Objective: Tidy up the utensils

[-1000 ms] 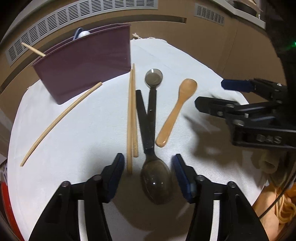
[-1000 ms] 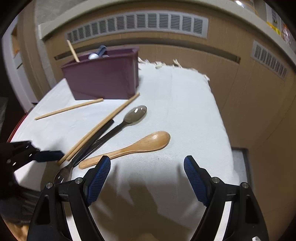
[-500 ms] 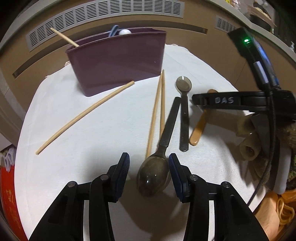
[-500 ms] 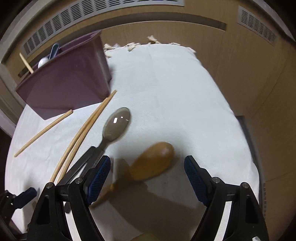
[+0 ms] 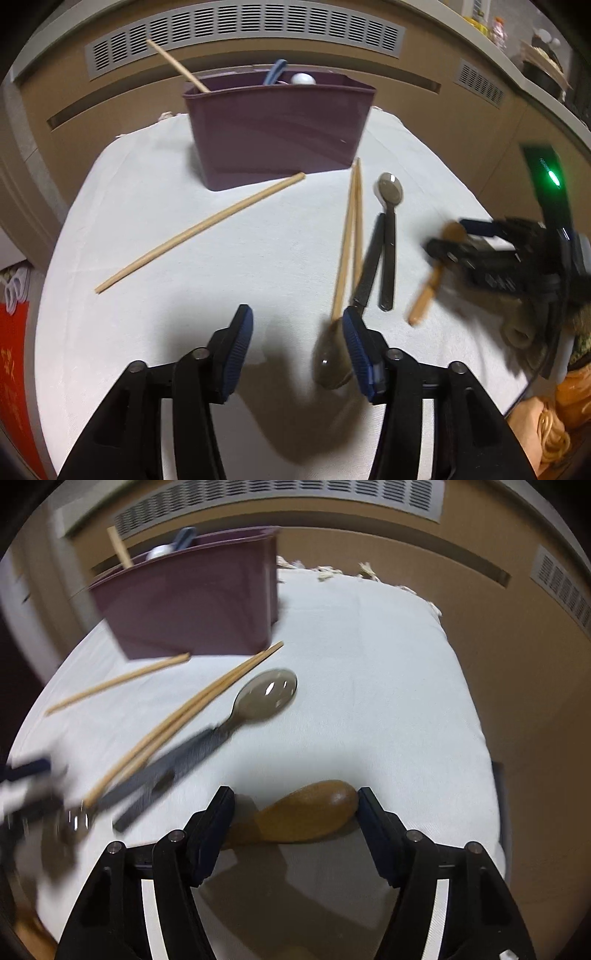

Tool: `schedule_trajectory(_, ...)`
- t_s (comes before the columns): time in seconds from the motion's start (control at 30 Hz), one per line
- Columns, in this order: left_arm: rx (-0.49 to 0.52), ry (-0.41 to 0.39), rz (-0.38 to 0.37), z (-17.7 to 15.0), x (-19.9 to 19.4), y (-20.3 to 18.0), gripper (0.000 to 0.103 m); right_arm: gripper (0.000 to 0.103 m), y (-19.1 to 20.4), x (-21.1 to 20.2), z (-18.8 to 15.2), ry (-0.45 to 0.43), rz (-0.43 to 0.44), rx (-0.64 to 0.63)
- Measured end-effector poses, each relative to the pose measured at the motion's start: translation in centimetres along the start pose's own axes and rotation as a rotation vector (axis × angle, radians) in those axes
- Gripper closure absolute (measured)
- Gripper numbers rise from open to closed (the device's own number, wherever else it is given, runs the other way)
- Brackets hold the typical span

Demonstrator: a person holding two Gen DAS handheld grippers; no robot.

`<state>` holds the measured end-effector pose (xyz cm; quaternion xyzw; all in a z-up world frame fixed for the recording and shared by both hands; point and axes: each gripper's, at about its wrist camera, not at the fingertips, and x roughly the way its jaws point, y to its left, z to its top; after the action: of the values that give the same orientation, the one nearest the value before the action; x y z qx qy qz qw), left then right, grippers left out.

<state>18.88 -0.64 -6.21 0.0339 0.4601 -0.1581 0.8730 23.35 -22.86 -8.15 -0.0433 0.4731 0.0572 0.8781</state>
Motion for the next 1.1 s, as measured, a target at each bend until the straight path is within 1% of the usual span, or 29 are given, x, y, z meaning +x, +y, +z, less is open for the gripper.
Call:
schedule_trajectory(0.07,-0.006,0.004,0.002,0.1,0.2,0.2,0.049,0.038,-0.5,-0.4,-1.2,-0.012,-0.010,-0.022)
schedule_trajectory(0.17,-0.006,0.019,-0.003,0.4,0.7,-0.1,0.049,0.038,-1.4,-0.5,-2.1,-0.011,-0.022,0.008)
schedule_trajectory(0.23,0.006,0.024,-0.004,0.4,0.9,-0.7,0.049,0.037,-2.0,-0.2,-1.9,0.003,-0.029,0.059)
schedule_trajectory(0.3,0.022,0.026,-0.003,0.4,0.8,-1.2,0.049,0.034,-2.3,0.3,-1.7,0.014,-0.063,0.106)
schedule_trajectory(0.37,0.031,0.023,0.000,0.4,0.6,-1.4,0.049,0.034,-2.6,0.8,-1.3,0.018,-0.083,0.150)
schedule_trajectory(0.47,0.025,0.020,0.007,0.3,0.4,-1.0,0.047,0.035,-2.1,1.2,-1.3,0.005,-0.090,0.157)
schedule_trajectory(0.5,0.023,0.020,0.008,0.4,0.4,-0.9,0.047,0.044,-1.8,1.3,-1.0,-0.004,-0.088,0.140)
schedule_trajectory(0.53,0.021,0.020,0.010,0.4,0.4,-0.8,0.047,0.060,-1.4,1.2,-0.8,-0.015,-0.077,0.113)
schedule_trajectory(0.57,0.018,0.021,0.010,0.3,0.4,-0.7,0.047,0.069,-1.1,1.1,-0.7,-0.020,-0.060,0.085)
schedule_trajectory(0.6,0.018,0.023,0.009,0.4,0.4,-0.6,0.047,0.084,-0.6,0.9,-0.6,-0.022,-0.049,0.048)
schedule_trajectory(0.63,0.017,0.024,0.008,0.4,0.4,-0.6,0.047,0.091,-0.2,0.7,-0.5,-0.021,-0.039,0.020)
schedule_trajectory(0.77,0.028,0.028,-0.011,0.7,0.6,-1.1,0.047,0.095,-0.3,-0.2,-0.9,-0.024,0.001,-0.017)
schedule_trajectory(0.83,0.044,0.035,-0.047,1.4,0.8,-1.8,0.047,0.095,-0.9,-0.6,-1.3,-0.024,0.004,-0.013)
schedule_trajectory(0.9,0.072,0.037,-0.095,2.7,1.1,-2.9,0.047,0.095,-1.7,-1.0,-1.7,-0.029,0.006,-0.002)
schedule_trajectory(1.0,0.135,0.041,-0.166,5.7,2.8,-4.8,0.047,0.095,-2.7,-1.7,-2.1,-0.040,-0.003,0.021)
schedule_trajectory(1.1,0.164,0.078,-0.191,8.5,5.5,-6.5,0.047,0.095,-3.4,-2.8,-2.8,-0.059,0.009,0.036)
